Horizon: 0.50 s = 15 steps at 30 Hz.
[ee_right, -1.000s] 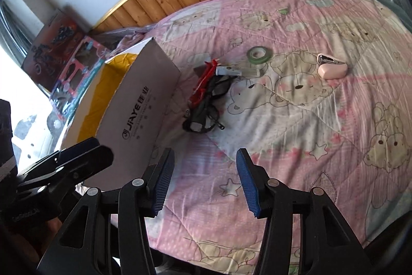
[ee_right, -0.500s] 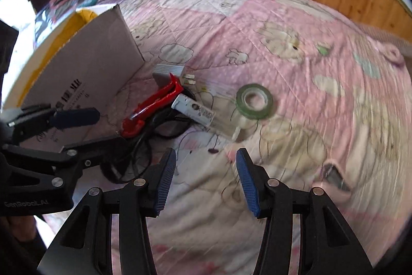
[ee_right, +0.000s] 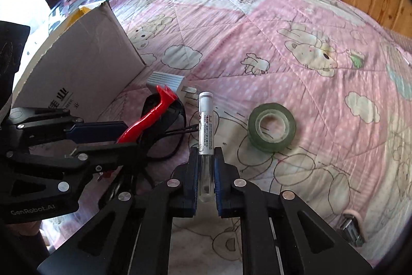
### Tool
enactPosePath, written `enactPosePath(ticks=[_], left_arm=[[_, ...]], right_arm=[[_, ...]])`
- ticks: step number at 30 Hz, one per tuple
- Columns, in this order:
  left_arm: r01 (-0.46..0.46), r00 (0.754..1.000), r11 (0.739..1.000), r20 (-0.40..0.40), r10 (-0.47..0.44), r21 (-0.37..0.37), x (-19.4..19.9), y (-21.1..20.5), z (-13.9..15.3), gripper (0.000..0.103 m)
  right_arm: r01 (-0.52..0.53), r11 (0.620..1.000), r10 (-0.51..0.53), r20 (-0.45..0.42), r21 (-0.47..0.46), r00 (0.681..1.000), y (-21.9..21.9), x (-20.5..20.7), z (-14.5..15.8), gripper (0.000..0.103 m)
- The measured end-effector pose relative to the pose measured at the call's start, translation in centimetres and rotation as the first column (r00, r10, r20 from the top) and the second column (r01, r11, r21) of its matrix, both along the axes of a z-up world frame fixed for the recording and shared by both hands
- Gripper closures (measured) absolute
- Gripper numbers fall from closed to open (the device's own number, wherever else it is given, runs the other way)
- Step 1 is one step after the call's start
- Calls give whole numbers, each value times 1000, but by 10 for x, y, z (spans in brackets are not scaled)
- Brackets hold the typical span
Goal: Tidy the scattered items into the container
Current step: 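Grasp the red toy figure with the left tool while the right tool grasps the white tube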
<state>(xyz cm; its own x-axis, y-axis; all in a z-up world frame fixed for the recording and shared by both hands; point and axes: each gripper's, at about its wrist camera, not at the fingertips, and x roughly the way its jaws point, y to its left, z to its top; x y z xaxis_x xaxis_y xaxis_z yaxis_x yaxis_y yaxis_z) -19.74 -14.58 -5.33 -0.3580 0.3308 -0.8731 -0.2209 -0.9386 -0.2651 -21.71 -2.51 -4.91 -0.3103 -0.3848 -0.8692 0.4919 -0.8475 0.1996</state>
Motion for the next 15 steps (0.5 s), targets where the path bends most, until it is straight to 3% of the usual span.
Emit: enactPosePath(ticks=[4, 9, 11, 13, 15], left_arm=[[-9, 1000, 1000, -20, 9, 19, 9, -6, 14, 91], [-8, 1000, 1000, 10, 8, -3, 23, -15, 15, 91], [-24, 999, 1000, 39, 24, -6, 25, -18, 5, 89], [-36, 997, 999, 69, 38, -27, 25, -19, -11, 73], [-41, 993, 999, 109, 43, -20, 26, -18, -31, 72]], right_arm=[[106, 991, -99, 93, -78, 991, 15, 6, 5, 92], [224, 971, -208, 171, -79, 963, 29, 32, 6, 92], [242, 969, -231, 165, -48, 959, 30, 44, 3, 92], [247, 969, -241, 164, -23, 957, 29, 51, -2, 90], [241, 970, -242, 154, 26, 958, 28, 52, -11, 88]])
